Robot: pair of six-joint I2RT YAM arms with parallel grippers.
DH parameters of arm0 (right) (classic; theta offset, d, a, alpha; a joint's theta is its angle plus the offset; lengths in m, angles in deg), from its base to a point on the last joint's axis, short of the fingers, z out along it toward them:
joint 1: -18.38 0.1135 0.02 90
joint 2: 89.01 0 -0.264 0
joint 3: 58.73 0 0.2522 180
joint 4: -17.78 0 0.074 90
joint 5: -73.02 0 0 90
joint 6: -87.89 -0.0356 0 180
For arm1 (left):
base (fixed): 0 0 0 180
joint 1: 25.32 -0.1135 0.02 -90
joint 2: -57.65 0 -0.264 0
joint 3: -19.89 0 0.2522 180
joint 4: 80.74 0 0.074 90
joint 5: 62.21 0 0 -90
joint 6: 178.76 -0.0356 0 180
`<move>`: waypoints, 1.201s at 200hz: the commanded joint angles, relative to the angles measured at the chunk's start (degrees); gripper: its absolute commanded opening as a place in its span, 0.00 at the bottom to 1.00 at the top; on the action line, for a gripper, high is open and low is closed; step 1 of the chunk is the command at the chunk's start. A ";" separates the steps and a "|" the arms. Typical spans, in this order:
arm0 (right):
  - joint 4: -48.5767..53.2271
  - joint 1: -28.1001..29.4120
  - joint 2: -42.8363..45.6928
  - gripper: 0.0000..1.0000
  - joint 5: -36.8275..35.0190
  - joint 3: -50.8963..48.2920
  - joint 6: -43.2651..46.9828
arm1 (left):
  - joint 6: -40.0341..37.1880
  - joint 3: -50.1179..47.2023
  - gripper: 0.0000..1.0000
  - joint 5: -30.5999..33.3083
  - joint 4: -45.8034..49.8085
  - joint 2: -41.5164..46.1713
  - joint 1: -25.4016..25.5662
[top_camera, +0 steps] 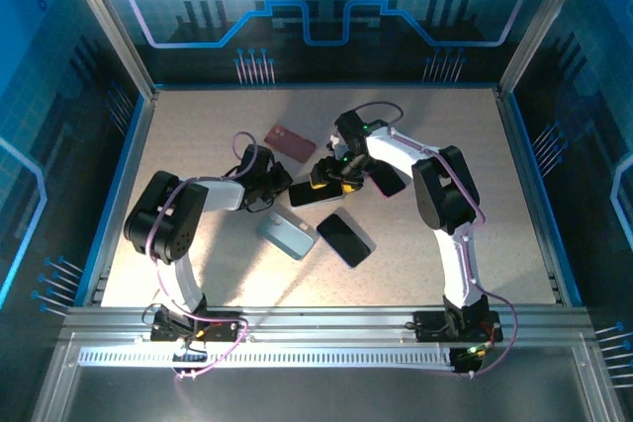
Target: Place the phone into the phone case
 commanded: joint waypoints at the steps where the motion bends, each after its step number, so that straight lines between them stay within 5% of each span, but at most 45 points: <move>1: 5.76 -1.03 0.57 0.83 -5.15 -1.64 0.66 | -0.64 2.16 0.00 -1.17 0.83 -1.59 0.50; 127: 8.25 -1.60 4.05 1.00 -7.94 -0.86 0.20 | -1.14 3.69 0.00 -1.09 0.62 -1.50 0.65; 240: 12.09 -1.16 5.65 1.00 -13.96 1.31 -0.79 | -2.29 2.84 0.00 -0.38 1.18 0.46 0.65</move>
